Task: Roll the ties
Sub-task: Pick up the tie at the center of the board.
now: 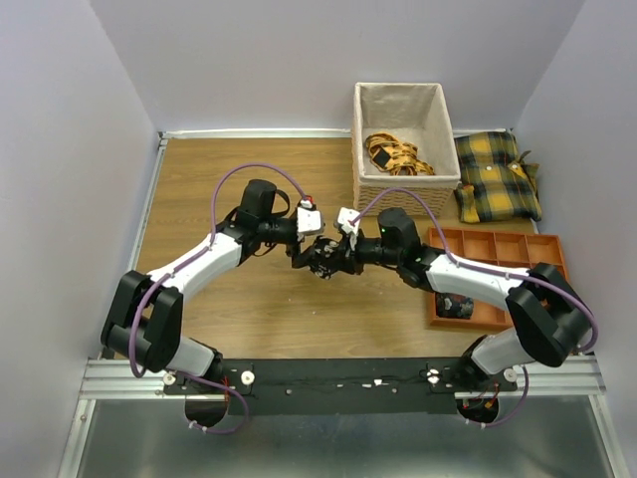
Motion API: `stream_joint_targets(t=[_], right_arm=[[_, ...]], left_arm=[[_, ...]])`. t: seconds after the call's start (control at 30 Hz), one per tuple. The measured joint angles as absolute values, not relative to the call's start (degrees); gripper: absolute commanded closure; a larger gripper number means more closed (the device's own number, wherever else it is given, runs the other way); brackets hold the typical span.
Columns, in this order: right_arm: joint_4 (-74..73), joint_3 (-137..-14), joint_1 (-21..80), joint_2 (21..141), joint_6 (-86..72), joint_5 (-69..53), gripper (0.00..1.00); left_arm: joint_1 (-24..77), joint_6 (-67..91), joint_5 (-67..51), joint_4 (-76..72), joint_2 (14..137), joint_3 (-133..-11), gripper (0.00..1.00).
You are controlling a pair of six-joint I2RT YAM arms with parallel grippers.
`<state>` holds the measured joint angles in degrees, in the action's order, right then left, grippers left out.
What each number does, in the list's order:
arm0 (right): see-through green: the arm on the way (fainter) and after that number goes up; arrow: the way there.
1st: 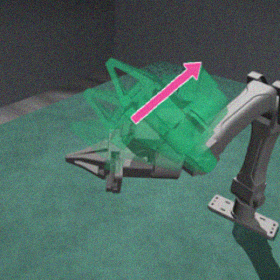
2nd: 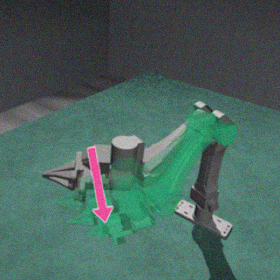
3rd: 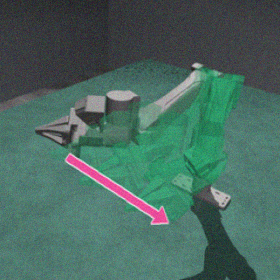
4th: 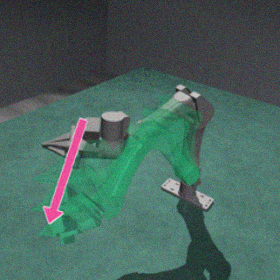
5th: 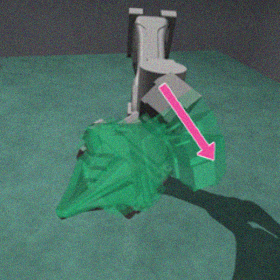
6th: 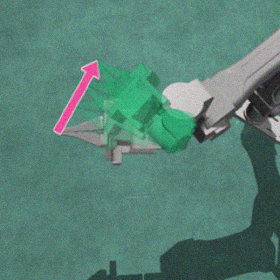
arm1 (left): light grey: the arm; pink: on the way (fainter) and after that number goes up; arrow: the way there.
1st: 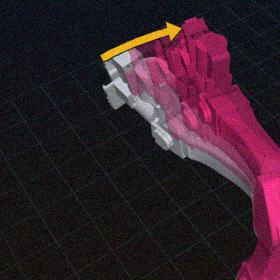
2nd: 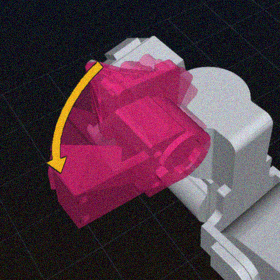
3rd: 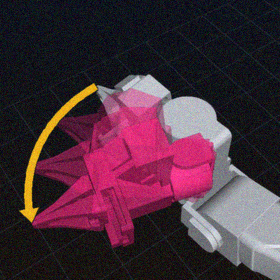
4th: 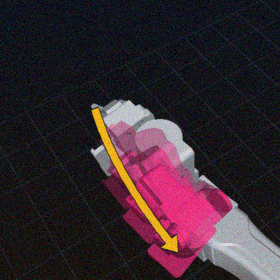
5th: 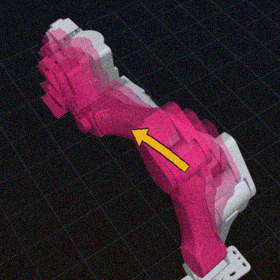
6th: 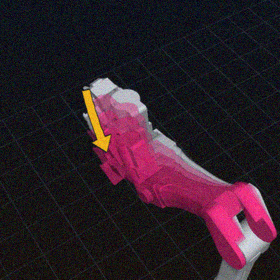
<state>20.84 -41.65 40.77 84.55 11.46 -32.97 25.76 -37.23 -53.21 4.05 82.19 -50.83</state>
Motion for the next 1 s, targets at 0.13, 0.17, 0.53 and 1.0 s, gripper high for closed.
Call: stream_joint_targets(t=[0.13, 0.17, 0.53, 1.0], right_arm=[[19.2, -41.8, 40.8, 83.1, 11.3, -31.1, 0.99], [19.0, -41.8, 40.8, 82.8, 11.0, -30.6, 0.99], [12.7, -42.0, 40.2, 81.7, 8.7, -22.9, 0.99], [-4.3, -46.5, 37.2, 77.3, 3.7, -9.3, 0.99]], left_arm=[[25.7, -33.6, -51.5, 0.9, 81.4, -49.9, 0.01], [25.7, -32.9, -51.1, 0.3, 81.3, -49.7, 0.01], [24.9, -42.8, -54.9, 10.6, 79.3, -50.5, 0.01], [24.1, -43.1, -51.4, 9.2, 78.7, -50.4, 0.01]])
